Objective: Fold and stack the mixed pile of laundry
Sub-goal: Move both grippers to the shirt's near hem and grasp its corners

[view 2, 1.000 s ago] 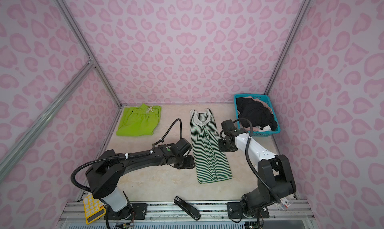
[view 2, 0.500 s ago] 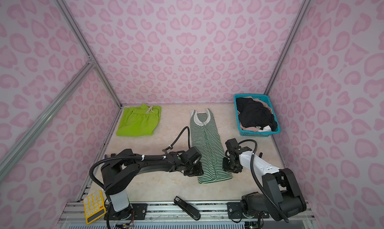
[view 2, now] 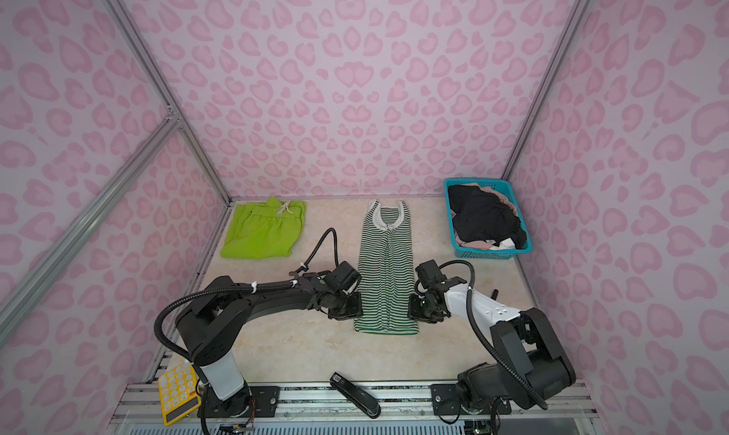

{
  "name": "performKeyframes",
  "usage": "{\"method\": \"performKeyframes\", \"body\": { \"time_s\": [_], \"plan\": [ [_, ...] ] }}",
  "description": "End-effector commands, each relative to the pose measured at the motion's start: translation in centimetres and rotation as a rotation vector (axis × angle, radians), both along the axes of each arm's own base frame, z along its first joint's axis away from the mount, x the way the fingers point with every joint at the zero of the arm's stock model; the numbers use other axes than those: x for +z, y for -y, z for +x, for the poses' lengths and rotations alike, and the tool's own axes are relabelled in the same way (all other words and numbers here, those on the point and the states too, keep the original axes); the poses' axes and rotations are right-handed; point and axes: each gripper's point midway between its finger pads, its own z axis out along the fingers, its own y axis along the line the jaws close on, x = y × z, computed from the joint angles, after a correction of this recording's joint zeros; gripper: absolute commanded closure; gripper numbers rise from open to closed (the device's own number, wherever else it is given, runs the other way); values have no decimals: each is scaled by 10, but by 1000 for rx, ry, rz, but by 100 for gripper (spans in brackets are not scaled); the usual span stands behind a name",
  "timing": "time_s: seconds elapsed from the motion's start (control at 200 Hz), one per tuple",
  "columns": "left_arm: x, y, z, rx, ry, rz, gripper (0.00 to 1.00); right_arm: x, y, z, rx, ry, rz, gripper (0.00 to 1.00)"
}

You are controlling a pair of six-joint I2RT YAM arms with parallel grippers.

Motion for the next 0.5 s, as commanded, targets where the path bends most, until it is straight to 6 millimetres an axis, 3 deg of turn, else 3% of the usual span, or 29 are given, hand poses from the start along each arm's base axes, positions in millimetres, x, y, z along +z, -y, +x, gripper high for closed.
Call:
{"method": "performKeyframes", "body": {
  "time_s": [0.0, 0.135, 0.295, 0.495],
  "plan": [
    [-1, -21, -19, -32, -51, 64, 57, -2, -1, -14, -11, -34, -11, 58],
    [1, -26, -31, -19, -86, 40, 56, -1, 1, -25, -16, -39, -16, 57],
    [-9, -17, -45, -25, -118, -13, 56, -5, 9, -34, -22, -43, -38, 57],
    [-16, -11, -45, -18, -122, -21, 59, -13, 7, -38, -17, -56, -20, 61]
  ]
}}
